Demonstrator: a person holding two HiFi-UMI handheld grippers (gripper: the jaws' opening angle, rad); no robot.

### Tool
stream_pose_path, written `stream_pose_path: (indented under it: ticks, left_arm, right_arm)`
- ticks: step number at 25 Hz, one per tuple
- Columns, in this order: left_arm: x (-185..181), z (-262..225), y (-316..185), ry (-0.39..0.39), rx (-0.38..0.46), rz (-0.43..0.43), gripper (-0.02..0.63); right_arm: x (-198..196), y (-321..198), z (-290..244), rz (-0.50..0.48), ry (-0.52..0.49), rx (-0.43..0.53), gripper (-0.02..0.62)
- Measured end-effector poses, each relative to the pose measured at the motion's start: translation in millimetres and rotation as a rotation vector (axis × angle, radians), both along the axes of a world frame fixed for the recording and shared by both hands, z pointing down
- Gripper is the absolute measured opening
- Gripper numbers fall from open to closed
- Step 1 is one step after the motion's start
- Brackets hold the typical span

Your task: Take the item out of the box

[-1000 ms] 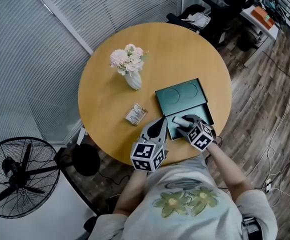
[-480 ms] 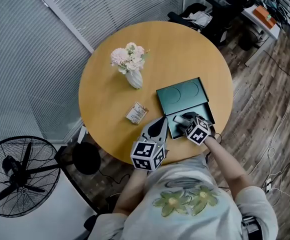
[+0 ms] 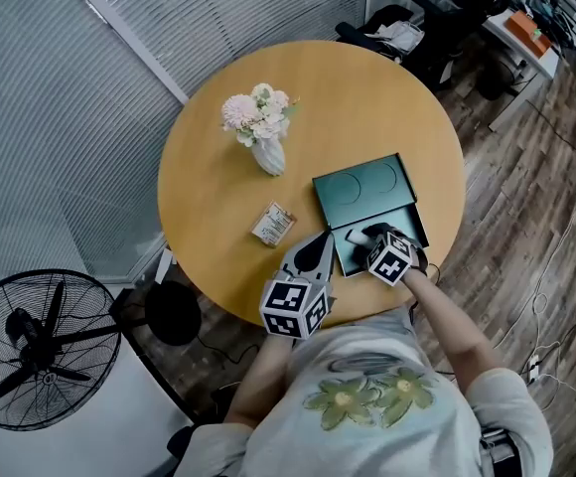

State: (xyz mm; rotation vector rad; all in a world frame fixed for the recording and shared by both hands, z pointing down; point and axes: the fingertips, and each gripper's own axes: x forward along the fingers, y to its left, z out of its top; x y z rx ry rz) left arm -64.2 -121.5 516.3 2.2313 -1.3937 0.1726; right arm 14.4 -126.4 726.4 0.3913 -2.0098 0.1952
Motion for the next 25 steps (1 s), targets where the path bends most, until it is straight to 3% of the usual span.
stream_pose_path:
  ticks: [25]
  left_arm:
    - [0.7,3.7,0.3,0.004,-0.013,-0.002,0.002]
  right_arm:
    - [0.5,-4.2,3.3,0.021,0.017,-0.012,0.155]
